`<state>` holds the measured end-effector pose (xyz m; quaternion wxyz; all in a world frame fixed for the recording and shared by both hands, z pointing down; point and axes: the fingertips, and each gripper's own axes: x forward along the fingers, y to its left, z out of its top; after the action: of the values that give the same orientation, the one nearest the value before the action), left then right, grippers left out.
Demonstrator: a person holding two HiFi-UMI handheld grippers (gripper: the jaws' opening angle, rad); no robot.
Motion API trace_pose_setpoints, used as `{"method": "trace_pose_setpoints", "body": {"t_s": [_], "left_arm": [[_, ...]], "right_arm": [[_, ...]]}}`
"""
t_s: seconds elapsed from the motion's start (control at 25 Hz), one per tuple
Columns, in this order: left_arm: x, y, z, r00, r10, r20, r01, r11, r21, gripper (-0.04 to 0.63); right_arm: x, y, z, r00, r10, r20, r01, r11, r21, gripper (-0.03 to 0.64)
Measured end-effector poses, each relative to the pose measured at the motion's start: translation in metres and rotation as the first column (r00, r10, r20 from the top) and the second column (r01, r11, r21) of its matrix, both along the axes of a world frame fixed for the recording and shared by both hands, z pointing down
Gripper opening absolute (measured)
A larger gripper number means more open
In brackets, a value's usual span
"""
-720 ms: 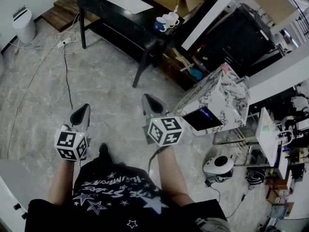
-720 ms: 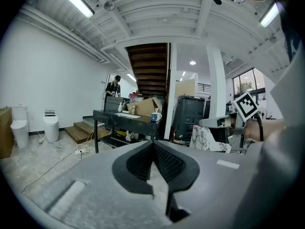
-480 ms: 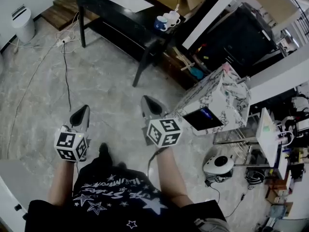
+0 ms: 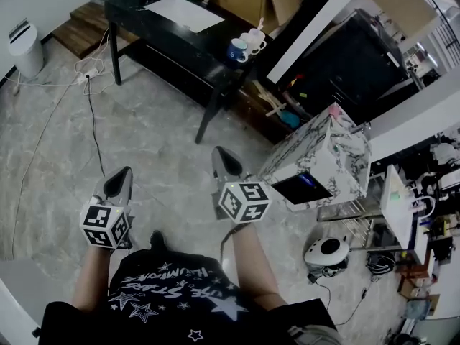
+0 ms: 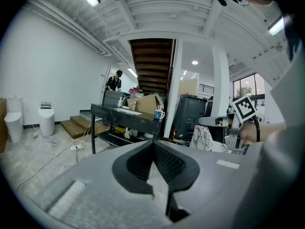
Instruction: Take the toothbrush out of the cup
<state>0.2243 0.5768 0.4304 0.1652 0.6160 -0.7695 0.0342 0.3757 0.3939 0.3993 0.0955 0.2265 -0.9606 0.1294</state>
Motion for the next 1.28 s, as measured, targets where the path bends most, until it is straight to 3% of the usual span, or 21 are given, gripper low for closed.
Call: {"method": "trace_pose_setpoints", "body": {"t_s": [0.08, 0.24, 0.4, 0.84, 1.28], "left_arm": [[-0.012, -0.01, -0.005, 1.0, 0.015, 0.007, -0.015, 1.0, 0.011, 0.009], [-0.029, -0.023, -0.005, 0.999, 0.049, 0.004, -0.049, 0.999, 0.017, 0.009], [-0.045, -0.033, -0.006, 0.998, 0.061, 0.001, -0.061, 0.998, 0.02, 0.009], [-0.084, -0.091, 0.014, 0.999, 0.047, -0.014, -0.047, 0.999, -0.026, 0.009], [-0.143, -0.243, -0.012, 0.998, 0.055, 0.034, -0.055, 0.998, -0.019, 0.009]], "right_arm": [[-0.01, -0.011, -0.007, 1.0, 0.019, 0.024, -0.019, 1.0, 0.002, 0.006], [-0.029, -0.022, -0.011, 0.999, 0.028, 0.031, -0.028, 1.0, 0.014, 0.154], [-0.041, -0.028, -0.008, 0.999, 0.035, 0.036, -0.034, 0.999, -0.014, 0.227], [-0.075, -0.112, 0.003, 0.995, 0.062, 0.076, -0.058, 0.997, -0.046, 0.229], [-0.126, -0.272, -0.02, 0.987, 0.087, 0.137, -0.081, 0.996, -0.048, 0.229]]}}
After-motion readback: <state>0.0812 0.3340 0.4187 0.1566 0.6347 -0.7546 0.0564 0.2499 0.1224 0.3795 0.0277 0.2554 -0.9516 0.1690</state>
